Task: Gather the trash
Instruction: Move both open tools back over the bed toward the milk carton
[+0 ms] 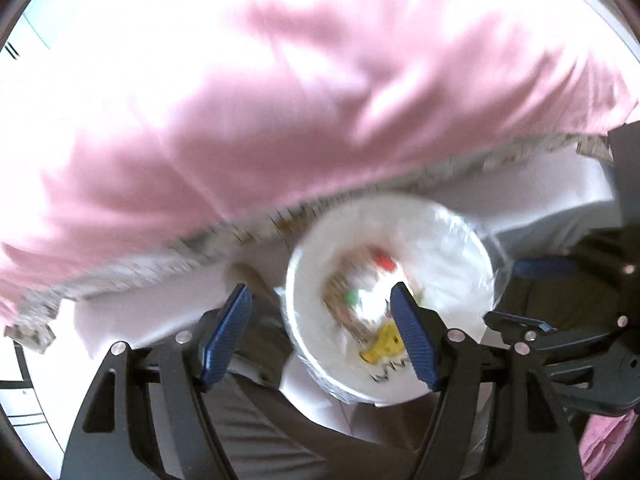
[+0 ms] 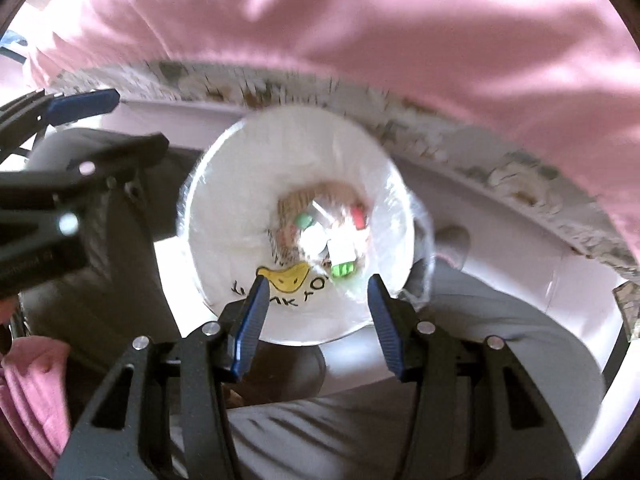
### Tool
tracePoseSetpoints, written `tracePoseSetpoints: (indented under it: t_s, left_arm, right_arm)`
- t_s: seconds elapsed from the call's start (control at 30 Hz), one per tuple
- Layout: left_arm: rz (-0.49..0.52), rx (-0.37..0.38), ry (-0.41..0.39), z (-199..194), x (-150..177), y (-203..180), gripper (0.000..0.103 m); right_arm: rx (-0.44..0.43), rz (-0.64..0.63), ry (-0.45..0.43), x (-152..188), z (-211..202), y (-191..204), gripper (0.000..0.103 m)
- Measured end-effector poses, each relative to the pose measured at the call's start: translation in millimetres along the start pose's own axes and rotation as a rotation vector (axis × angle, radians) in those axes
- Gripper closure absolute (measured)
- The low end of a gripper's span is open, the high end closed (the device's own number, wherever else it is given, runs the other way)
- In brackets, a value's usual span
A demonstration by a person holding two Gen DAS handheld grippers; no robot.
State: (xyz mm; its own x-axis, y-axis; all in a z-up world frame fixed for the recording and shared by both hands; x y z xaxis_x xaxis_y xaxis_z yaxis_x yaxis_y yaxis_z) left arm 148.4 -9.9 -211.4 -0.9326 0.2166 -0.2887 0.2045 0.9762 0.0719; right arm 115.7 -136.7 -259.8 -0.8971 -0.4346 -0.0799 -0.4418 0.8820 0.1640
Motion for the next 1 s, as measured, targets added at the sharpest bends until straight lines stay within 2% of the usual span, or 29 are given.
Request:
tracePoseSetpoints:
  t_s: [0.13, 0.2, 0.33, 0.43, 0.67, 1.0]
  left_arm:
    - [0.022, -0.045, -0.115, -40.3, -15.4, 4.7, 0.029]
    - [0.018, -0.059, -0.166, -59.4, -23.0, 6.8, 0.028]
    - [0.002, -0.071, -0.253, -96.2, -39.2, 10.6, 0.028]
    - [-0.004, -0.091, -0.317, -122.7, -52.6, 15.0, 0.028]
    - [0.0, -0.119, -0.43, -170.3, -81.2, 14.2, 0.023]
    - [0.007, -0.12, -0.523, -210.0, -117.4, 8.9, 0.022]
  right_arm:
    - [0.023, 0.004, -0.097, -5.1, -40.9, -3.2, 0.051]
    - [0.04, 0.002, -0.141, -9.5, -60.4, -4.3, 0.047]
    - [0.095, -0.015, -0.237, -18.7, -104.5, -3.9, 0.046]
    - [0.112, -0.014, -0.301, -25.8, -135.7, -4.2, 0.042]
    - [0.18, -0.033, -0.432, -39.4, -200.1, -5.3, 0.039]
    - [0.251, -0.073, -0.567, -62.0, -270.0, -13.0, 0.038]
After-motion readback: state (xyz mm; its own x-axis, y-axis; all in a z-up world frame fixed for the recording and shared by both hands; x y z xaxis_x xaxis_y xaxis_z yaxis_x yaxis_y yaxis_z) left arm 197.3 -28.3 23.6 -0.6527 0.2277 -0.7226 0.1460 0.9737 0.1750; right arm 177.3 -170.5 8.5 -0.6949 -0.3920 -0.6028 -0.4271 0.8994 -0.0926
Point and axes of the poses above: each gripper's, at about its wrist camera, not at the fingertips, and z roughly the way its jaws point, y to its left, x to its underside, the point moved 5 cm from there along z, roughly the way its jaws point, and after that the axes turned 4 degrees about -z, right-handed, at the moved point
